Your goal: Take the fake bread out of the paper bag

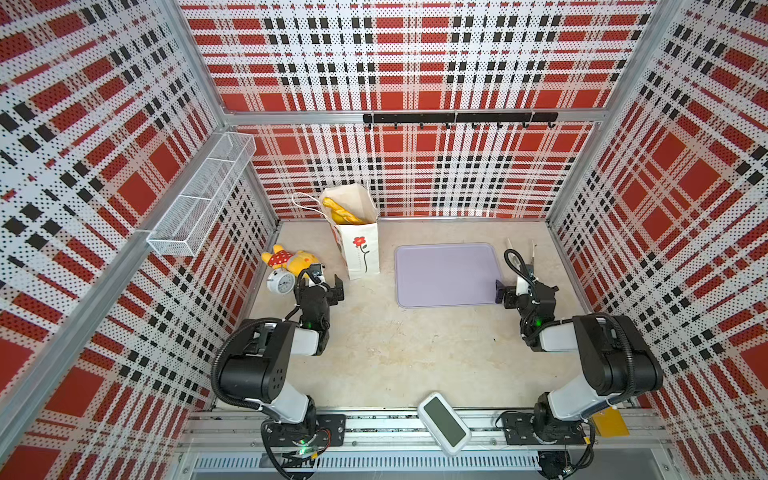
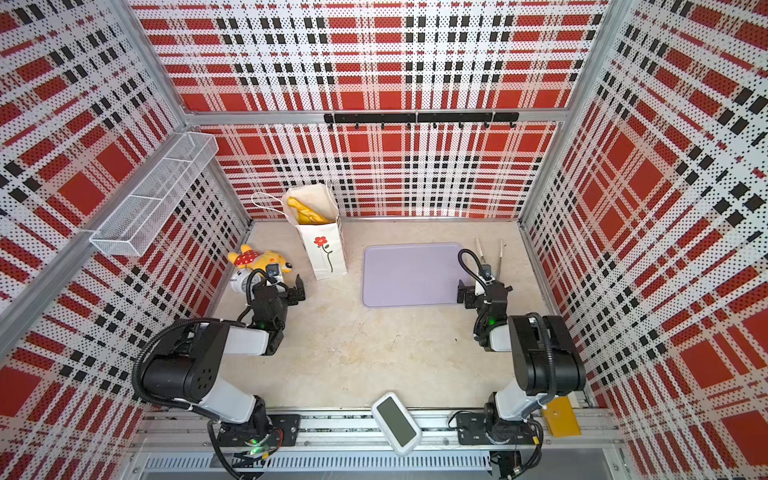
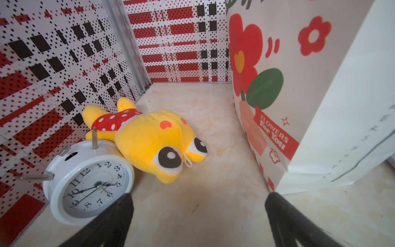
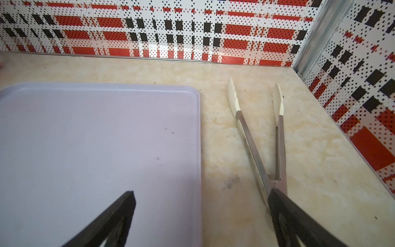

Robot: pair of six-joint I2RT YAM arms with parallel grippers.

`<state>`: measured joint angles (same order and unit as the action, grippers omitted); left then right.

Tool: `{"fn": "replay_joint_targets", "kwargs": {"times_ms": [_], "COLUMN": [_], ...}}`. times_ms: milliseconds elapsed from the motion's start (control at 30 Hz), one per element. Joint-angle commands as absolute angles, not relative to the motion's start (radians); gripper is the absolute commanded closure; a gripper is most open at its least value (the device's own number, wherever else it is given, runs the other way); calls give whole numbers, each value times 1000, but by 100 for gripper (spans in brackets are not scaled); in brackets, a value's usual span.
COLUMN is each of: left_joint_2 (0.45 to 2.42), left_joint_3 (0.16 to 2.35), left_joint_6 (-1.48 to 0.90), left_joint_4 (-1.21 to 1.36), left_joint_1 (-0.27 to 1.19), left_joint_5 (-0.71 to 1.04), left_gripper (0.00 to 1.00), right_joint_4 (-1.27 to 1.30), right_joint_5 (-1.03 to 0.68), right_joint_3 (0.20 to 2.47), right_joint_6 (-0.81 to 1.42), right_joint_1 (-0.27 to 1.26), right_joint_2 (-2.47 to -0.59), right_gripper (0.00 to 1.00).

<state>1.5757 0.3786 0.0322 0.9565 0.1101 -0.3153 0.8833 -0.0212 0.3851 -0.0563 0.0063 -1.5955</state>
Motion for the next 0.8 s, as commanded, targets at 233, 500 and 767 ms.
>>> {"fn": "replay_joint_targets", "kwargs": {"times_ms": [233,500,767], "left_joint_2": [1578,1574,1574], "left_joint_3": [385,377,377], "left_joint_6": [30,12,11], "left_joint_4": [979,985,985], "left_joint_1": [111,87,88], "left_joint_5": [-323,-279,-280], "left_gripper": [1,1,1], "right_joint_4": [934,930,934], "right_joint_5": [-23,92,90], "right_joint_3": [396,397,396], "right_joint_6": [-64,-28,-28], "right_joint_1": [12,12,12], "right_joint_2": [-1588,-1591,-1589], "right_gripper": [0,0,0]}}
